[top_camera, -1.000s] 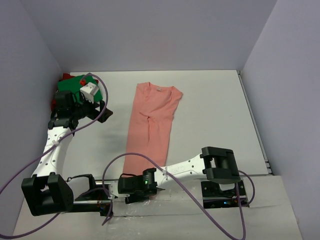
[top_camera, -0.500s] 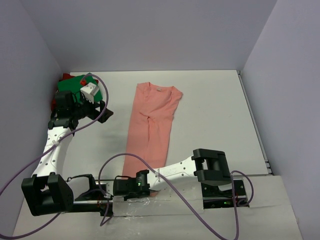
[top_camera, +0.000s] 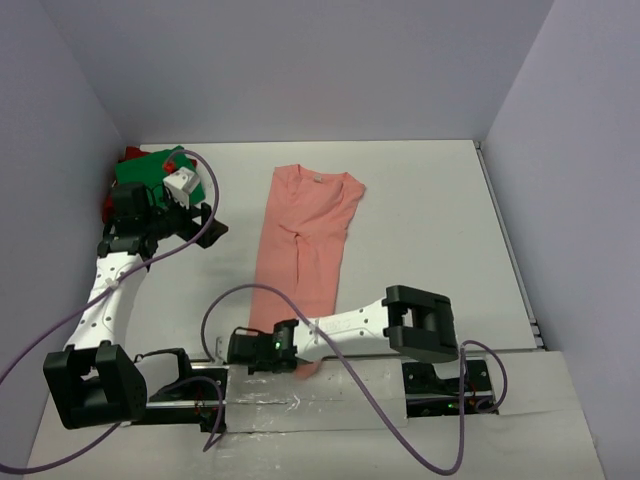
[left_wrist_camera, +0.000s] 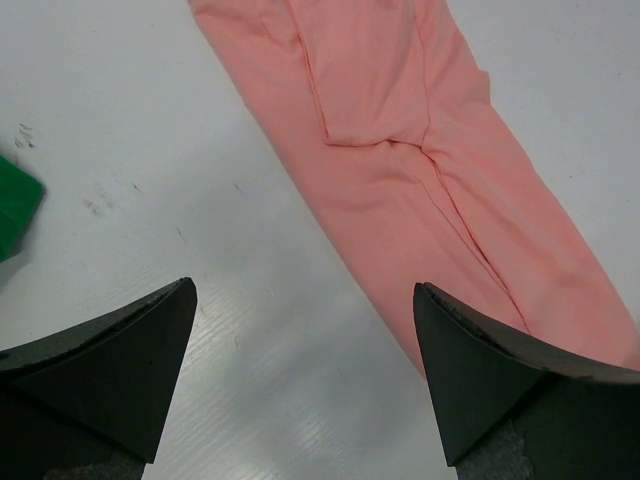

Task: Fold and stack the t-shirts
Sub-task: Grab the bottom of the folded rectangular tshirt with right arm, then fold the folded rectangular tshirt in 1/3 of the way

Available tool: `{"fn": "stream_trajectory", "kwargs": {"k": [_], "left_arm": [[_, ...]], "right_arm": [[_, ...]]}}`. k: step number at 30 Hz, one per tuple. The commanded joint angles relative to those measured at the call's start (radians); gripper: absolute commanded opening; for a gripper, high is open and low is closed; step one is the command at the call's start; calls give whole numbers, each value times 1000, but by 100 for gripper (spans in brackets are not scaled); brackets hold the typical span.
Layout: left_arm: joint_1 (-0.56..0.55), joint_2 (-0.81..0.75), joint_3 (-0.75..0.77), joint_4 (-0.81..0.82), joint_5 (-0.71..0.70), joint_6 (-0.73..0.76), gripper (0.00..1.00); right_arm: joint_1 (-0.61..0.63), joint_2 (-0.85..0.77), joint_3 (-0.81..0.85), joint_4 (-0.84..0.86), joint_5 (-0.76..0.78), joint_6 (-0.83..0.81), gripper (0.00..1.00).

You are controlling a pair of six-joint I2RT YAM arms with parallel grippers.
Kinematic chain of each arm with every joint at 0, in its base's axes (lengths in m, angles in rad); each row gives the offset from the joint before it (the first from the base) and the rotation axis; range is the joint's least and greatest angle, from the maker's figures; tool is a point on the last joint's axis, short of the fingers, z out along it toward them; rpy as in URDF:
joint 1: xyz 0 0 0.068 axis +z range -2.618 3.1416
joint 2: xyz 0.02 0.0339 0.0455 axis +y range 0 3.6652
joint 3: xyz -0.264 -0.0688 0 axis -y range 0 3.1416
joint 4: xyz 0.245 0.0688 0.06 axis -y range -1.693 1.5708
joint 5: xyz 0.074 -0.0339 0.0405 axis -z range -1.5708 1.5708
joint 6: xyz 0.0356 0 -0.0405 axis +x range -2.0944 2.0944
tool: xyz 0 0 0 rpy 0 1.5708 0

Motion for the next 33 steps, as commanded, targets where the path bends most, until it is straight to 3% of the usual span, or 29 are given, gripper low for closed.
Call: {"fn": "stream_trajectory", "kwargs": {"k": [1, 8, 19, 33], "left_arm": [[5, 16, 24, 25, 42, 19, 99], [5, 42, 33, 21, 58, 27, 99], [5, 68, 44, 0, 81, 41, 99], [5, 79, 39, -15, 95, 53, 99]], "right_arm": [[-120, -31, 6, -11, 112, -27, 0], [-269, -97, 47, 6, 171, -111, 0], [-377, -152, 107, 56, 210, -254, 0], [-570, -95, 107, 294, 273, -427, 0]]}}
